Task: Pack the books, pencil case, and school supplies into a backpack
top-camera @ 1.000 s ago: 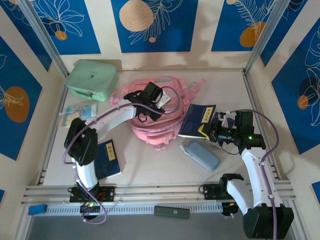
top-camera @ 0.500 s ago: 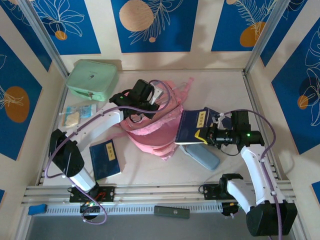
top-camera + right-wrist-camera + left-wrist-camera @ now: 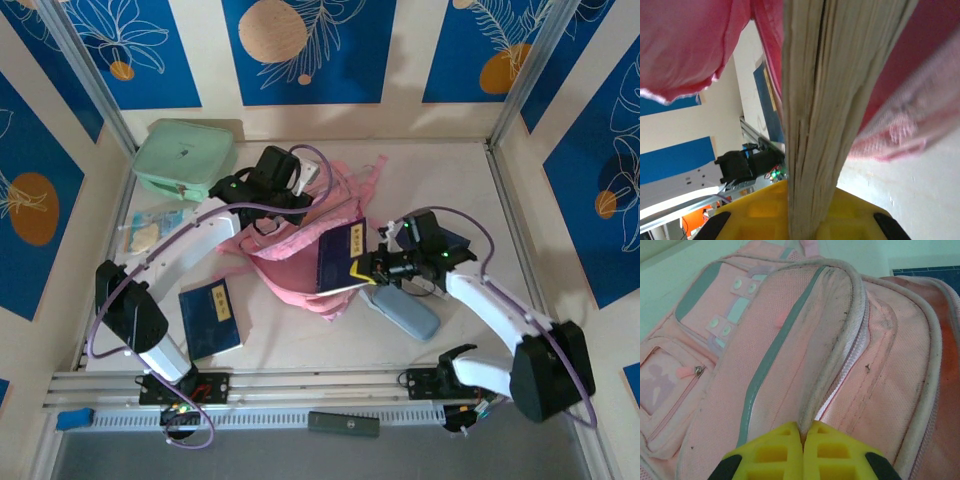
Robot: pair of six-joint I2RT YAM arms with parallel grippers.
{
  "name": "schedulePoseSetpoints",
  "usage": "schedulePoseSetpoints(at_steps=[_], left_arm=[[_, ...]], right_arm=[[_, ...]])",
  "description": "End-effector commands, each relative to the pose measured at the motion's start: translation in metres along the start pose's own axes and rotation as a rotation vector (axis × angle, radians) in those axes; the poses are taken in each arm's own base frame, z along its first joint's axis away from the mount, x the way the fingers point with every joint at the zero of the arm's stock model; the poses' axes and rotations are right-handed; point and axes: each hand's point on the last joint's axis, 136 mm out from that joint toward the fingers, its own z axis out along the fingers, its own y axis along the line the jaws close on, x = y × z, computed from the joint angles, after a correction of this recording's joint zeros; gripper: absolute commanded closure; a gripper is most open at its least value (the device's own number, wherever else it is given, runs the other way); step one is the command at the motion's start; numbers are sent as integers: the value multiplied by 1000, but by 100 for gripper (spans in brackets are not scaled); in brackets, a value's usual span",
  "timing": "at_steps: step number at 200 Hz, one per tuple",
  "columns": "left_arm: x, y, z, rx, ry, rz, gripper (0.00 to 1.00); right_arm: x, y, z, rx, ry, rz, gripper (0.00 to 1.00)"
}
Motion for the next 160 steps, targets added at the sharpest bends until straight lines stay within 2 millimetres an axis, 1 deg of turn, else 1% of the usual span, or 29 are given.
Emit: schedulePoseSetpoints(at_steps=[1, 13, 41, 63, 72, 82, 103, 121, 134, 150, 160], left_arm=[[-49, -1, -28, 45, -174, -2, 100], [-52, 1, -30, 44, -178, -5, 100], [-61, 4, -35, 44, -203, -14, 100], [-63, 9, -35, 30, -202, -20, 100], [-62, 11, -34, 29, -198, -23, 100], [-62, 11, -34, 33, -199, -27, 100], [-63, 10, -33, 44, -201, -34, 100], [-63, 8, -32, 52, -201, -34, 100], [-62, 9, -32, 50, -202, -32, 100], [-61, 11, -31, 42, -199, -36, 100], [-60, 12, -31, 40, -198, -34, 100]], right_arm=[[-36, 34, 16, -94, -86, -128, 100], [-43, 38, 28, -103, -98, -166, 100], [-65, 31, 56, -64, -143, -183, 100], [-77, 29, 76, -62, -144, -189, 100], [-82, 33, 83, -67, -144, -214, 99], [-86, 33, 91, -50, -144, -227, 97], [-98, 24, 106, -21, -157, -212, 94], [-107, 22, 117, -18, -155, -231, 88], [-113, 17, 124, 15, -150, -236, 83], [-120, 6, 123, 94, -163, -214, 68], [-119, 1, 120, 119, -174, -204, 62]])
